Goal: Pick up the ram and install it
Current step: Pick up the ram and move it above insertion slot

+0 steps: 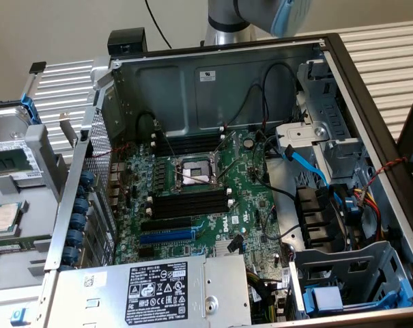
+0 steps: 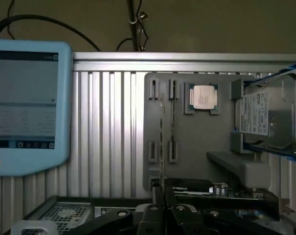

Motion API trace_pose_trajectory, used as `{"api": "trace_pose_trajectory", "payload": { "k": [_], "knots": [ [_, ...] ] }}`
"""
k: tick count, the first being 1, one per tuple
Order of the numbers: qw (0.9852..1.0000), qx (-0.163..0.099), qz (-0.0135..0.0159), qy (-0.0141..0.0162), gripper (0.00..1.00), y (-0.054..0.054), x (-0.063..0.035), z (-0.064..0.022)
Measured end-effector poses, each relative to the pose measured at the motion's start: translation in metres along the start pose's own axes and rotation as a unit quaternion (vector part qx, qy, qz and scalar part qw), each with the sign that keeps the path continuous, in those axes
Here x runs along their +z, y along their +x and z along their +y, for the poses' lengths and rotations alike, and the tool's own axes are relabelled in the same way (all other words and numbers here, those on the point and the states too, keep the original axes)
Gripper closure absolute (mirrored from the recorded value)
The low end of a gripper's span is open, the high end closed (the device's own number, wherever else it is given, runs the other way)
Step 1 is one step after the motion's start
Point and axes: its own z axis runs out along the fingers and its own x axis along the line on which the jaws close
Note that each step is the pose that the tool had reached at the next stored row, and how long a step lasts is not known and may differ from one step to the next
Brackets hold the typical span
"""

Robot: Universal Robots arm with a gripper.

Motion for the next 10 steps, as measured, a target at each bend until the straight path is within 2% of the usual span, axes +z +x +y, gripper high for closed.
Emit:
{"api": "trace_pose_trajectory", "payload": {
  "k": [3, 7, 8, 10],
  "knots": [
    [1.0, 0.0, -0.0002, -0.0006, 0.88, 0.0, -0.011, -0.0133],
    [1.0, 0.0, -0.0003, -0.0024, 0.88, -0.001, -0.0166, -0.0309],
    [1.0, 0.0, -0.0003, -0.0033, 0.88, -0.001, -0.0169, -0.0349],
    [1.0, 0.0, -0.0003, -0.0068, 0.88, -0.001, -0.0171, -0.042]
  ]
}}
